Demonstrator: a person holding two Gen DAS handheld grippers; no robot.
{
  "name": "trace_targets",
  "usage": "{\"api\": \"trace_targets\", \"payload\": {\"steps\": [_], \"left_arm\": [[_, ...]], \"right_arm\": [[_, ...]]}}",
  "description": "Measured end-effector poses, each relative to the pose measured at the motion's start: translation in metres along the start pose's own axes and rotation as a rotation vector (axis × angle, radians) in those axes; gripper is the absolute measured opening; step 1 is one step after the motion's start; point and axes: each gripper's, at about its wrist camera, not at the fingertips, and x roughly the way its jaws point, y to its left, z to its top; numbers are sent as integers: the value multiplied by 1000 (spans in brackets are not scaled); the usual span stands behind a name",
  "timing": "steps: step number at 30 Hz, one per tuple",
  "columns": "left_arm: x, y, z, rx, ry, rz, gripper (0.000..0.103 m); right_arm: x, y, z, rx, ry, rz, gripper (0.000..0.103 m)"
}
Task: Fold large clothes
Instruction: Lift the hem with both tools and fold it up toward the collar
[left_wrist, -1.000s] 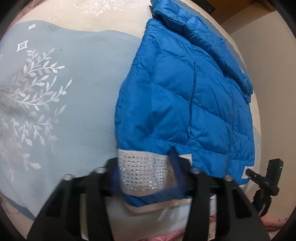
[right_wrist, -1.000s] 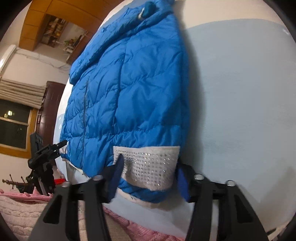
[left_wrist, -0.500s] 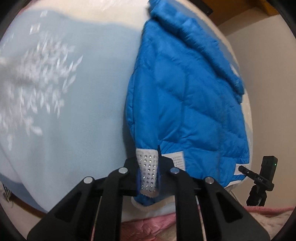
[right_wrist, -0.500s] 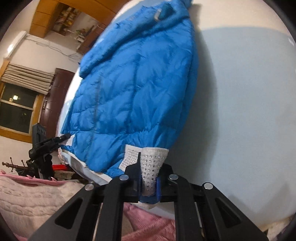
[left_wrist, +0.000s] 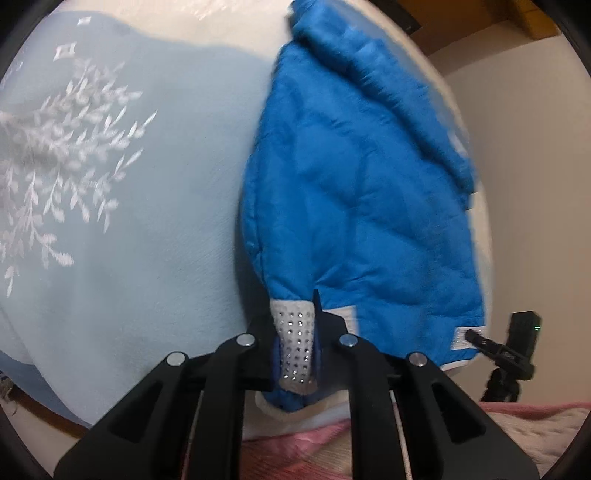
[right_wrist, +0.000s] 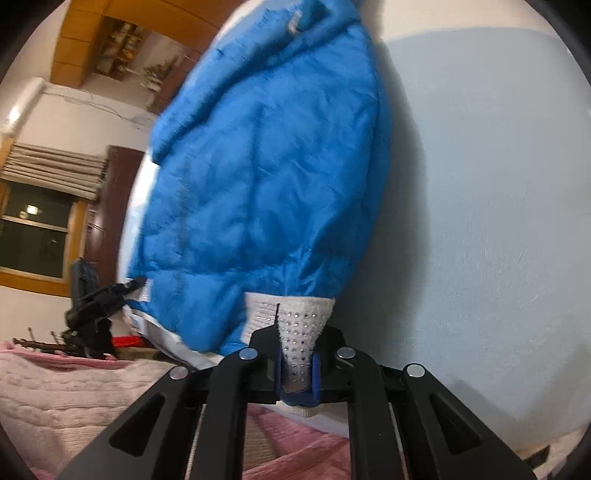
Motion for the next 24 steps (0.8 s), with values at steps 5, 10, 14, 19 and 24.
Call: {"api": "trace_targets", "payload": {"steps": [5, 10, 14, 19, 24], "left_arm": [[-39, -36, 30, 75, -80, -121, 11], [-57, -66, 75, 114, -140, -214, 11], [-61, -92, 122, 161, -189, -257, 11], [-55, -118, 179, 217, -232, -256, 11], [-39, -134, 234, 223, -245, -263, 11]], "right_arm": [[-33, 25, 26, -41, -93, 73, 10], [-58, 46, 69, -82, -175, 132, 10], [-74, 56, 113, -94, -219, 142, 10], [-81, 64, 175, -93, -250, 147, 10], [-73, 61, 238, -67, -253, 164, 10]]}}
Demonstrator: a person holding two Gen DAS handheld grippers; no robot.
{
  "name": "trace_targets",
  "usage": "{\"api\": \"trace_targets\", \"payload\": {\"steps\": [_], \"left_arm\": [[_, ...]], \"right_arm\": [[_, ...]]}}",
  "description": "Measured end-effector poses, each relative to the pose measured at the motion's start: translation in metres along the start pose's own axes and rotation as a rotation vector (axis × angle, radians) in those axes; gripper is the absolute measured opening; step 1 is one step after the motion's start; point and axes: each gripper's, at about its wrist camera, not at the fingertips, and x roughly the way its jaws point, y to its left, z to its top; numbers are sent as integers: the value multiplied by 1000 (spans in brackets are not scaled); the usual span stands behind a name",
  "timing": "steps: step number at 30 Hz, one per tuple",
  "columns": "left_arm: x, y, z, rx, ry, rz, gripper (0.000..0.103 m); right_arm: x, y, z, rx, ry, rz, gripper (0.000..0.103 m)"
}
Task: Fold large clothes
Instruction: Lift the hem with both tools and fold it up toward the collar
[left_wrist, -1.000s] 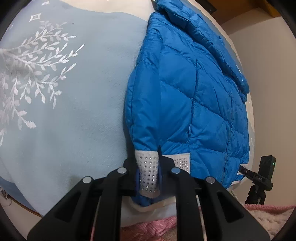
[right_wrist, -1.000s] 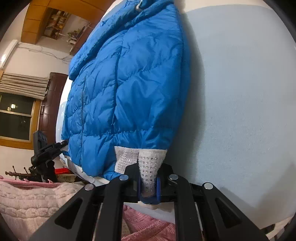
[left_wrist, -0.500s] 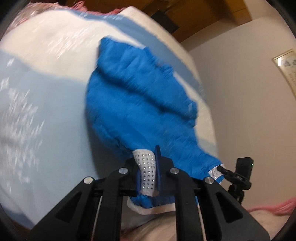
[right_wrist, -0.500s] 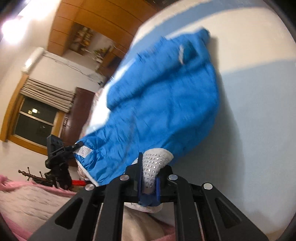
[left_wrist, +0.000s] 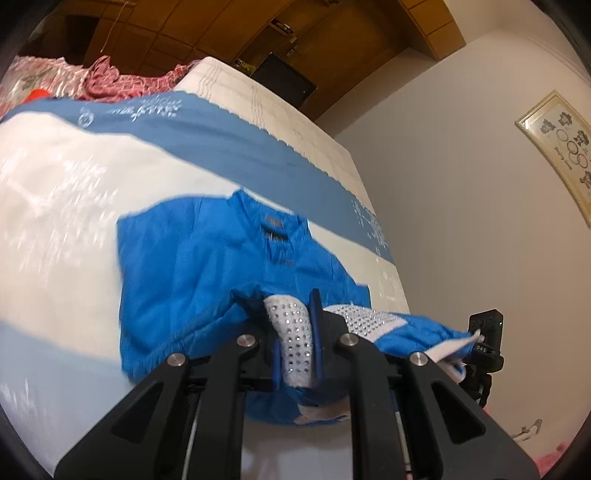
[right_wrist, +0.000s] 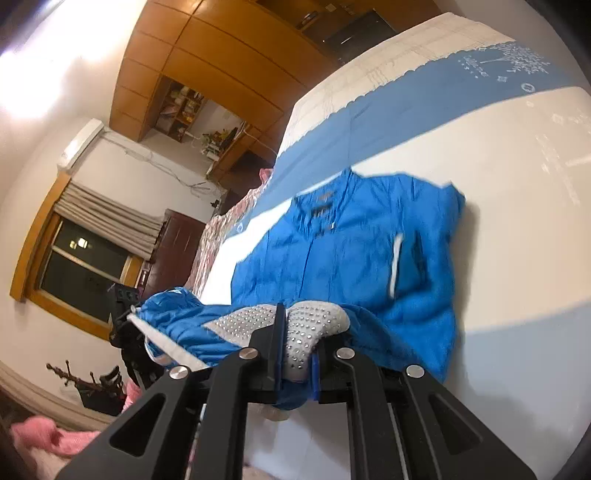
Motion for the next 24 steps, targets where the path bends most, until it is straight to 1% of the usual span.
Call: {"api": "trace_targets", "payload": {"steps": [3, 6, 7, 10, 12, 14, 18, 21, 22, 23, 24], "left_arm": [[20, 7, 24, -3, 5, -4, 11], [42, 20, 48, -27, 19, 3, 11], [51, 25, 54, -37, 26, 11, 11], [86, 48, 72, -74, 58, 51, 12], [103, 61, 78, -92, 77, 74, 12], [125, 78, 84, -118, 103, 105, 13], [155, 107, 90, -162, 142, 163, 13], [170, 124, 90, -198, 167, 172, 14], [172, 126, 89, -202, 170, 173, 15], [174, 129, 89, -207, 173, 173, 15], [175, 130, 89, -211, 174, 173, 16]], "right_arm": [[12, -6, 28, 13, 4, 10, 10], [29, -14, 52, 31, 18, 7, 10], [38, -20, 64, 43, 25, 4, 10], [60, -36, 85, 76, 43, -10, 10], [79, -51, 99, 108, 61, -30, 10], [94, -66, 107, 140, 79, -54, 10], [123, -97, 114, 202, 114, -101, 11], [140, -118, 114, 252, 130, -112, 12], [142, -120, 114, 253, 133, -118, 12], [143, -121, 113, 251, 136, -118, 15], [143, -121, 112, 249, 138, -122, 15]]}}
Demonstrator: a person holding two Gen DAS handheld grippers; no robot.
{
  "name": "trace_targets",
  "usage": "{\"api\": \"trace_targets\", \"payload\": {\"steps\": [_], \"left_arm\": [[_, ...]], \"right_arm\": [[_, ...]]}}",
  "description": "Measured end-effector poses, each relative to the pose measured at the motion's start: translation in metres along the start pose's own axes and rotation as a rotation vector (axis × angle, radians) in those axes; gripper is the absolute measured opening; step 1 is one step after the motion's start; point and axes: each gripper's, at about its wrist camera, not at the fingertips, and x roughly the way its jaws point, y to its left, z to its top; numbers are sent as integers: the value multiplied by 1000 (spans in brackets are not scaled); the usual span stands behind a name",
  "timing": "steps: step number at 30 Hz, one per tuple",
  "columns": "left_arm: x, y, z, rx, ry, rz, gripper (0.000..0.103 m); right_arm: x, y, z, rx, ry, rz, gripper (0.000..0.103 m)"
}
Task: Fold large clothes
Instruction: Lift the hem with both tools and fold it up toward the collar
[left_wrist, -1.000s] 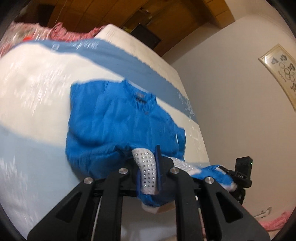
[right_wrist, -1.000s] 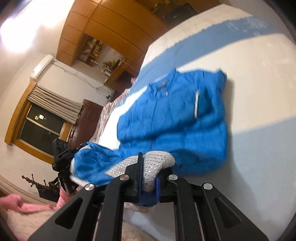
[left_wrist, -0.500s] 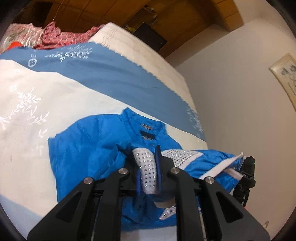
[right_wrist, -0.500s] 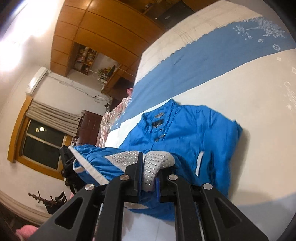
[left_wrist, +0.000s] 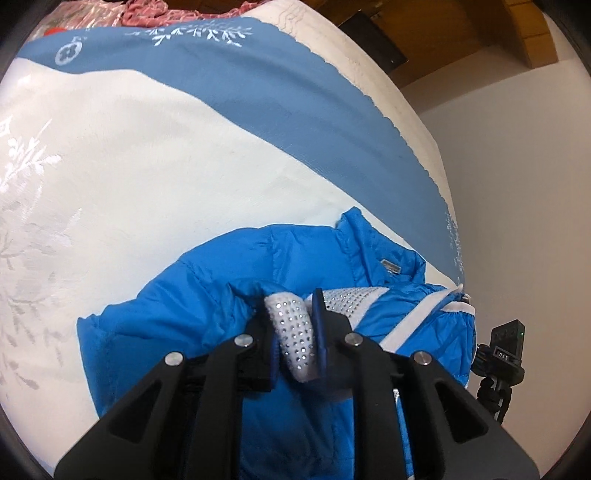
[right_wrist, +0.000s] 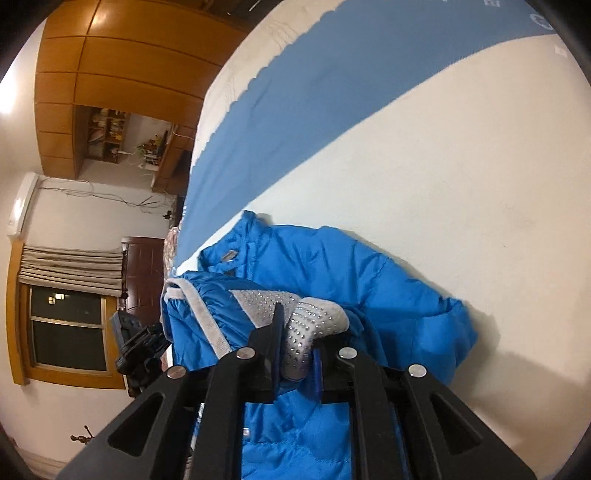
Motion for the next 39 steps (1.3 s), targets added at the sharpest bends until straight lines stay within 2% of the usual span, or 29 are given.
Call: {"api": "trace_targets", "payload": {"steps": [3, 6, 8, 10, 13, 14, 16, 19, 21, 23, 26, 30, 34, 36, 39], "left_arm": [[-5, 0, 0, -7, 8, -9, 17], [-22, -4, -3, 2, 9, -39, 26], [-38, -8, -8, 26, -3, -63, 39], [-55, -12, -15, 64, -29, -70, 53], [-73, -14, -29, 147, -73, 27, 54], [-73, -13, -36, 171, -73, 76, 54], [-65, -12, -45, 190, -54, 129, 55], [-51, -10, -58, 226, -33, 200, 55], [-44, -13, -65, 258, -50, 244, 51], [-42, -23, -69, 283, -60, 263, 25], [-47, -32, -70, 321, -105, 267, 11], [-71, -46, -64, 321, -204, 230, 8], [-78, -68, -45, 332, -287, 222, 8], [-72, -74, -34, 334, -298, 237, 8], [-54, -67, -15, 305, -277, 269, 8]], "right_arm": [[-6, 3, -2, -8, 4, -1, 19], [-20, 14, -7, -48, 4, 9, 33], [-33, 24, -15, -100, -25, -17, 58], [-46, 35, -25, -160, -47, -41, 58], [-52, 37, -38, -197, -51, -111, 58], [-50, 36, -42, -209, -47, -153, 58], [-41, 30, -48, -213, -28, -208, 58], [-28, 24, -52, -210, -5, -234, 58], [-23, 26, -56, -236, -9, -262, 52], [-20, 33, -59, -283, -19, -320, 19], [-27, 44, -62, -324, -50, -328, 7], [-50, 56, -57, -330, -117, -295, 4], [-68, 66, -36, -314, -172, -266, 3], [-66, 68, -25, -296, -181, -265, 3], [-50, 60, -10, -274, -174, -321, 3]]}}
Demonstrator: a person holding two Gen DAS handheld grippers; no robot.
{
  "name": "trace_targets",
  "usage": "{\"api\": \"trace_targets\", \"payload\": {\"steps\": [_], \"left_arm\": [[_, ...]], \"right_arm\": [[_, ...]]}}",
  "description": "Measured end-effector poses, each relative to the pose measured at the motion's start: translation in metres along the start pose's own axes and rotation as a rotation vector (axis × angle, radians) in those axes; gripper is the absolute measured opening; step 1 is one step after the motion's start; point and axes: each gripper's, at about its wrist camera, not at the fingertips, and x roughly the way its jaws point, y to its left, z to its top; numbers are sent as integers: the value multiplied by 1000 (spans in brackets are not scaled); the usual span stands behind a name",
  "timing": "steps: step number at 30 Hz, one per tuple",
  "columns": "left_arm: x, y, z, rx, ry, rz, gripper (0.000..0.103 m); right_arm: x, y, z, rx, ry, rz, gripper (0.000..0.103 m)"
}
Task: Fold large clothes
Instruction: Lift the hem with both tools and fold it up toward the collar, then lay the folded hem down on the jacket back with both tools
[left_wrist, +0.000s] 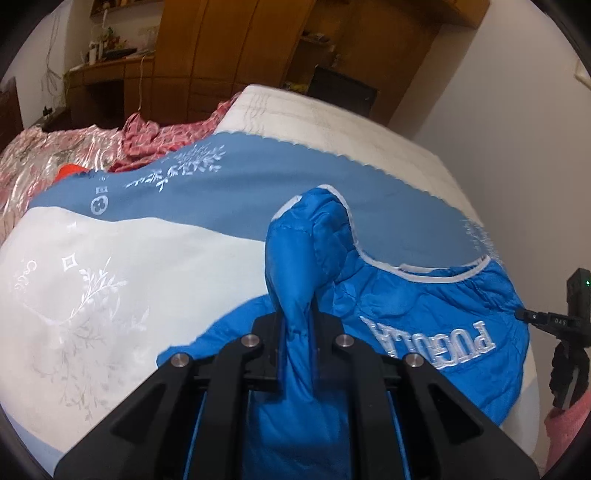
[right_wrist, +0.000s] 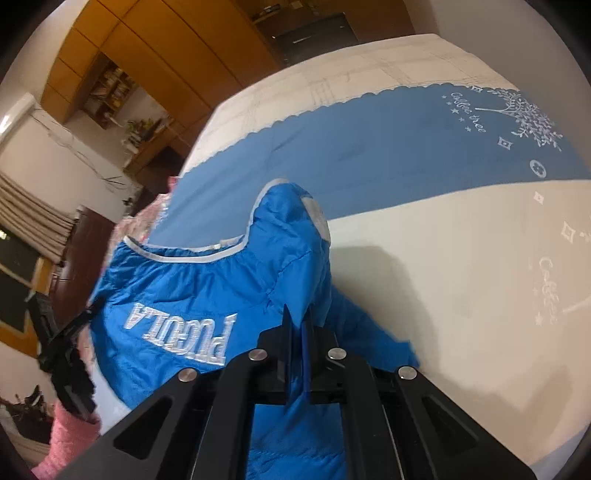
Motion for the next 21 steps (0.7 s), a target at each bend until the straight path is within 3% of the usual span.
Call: {"api": "trace_targets", "payload": {"steps": [4, 7, 10, 14, 17, 21], "left_arm": [[42, 18, -5, -46, 127, 44, 8], [65, 31, -17, -63, 199, 44, 15], [76, 38, -28, -60, 208, 44, 20], [71, 29, -25, -30, 230, 99, 22], [42, 26, -18, -59, 194, 124, 23], [-6, -3, -17, -1, 75, 124, 23]], "right_arm": [[39, -25, 0, 89, 77, -29, 3], [64, -41, -13, 142, 130, -17, 4], [78, -46, -23, 157, 128, -10, 5], [73, -41, -24, 156, 124, -61, 6], [45, -26, -24, 120, 81, -121, 15], [9, 12, -31, 31, 40, -173, 15]]}}
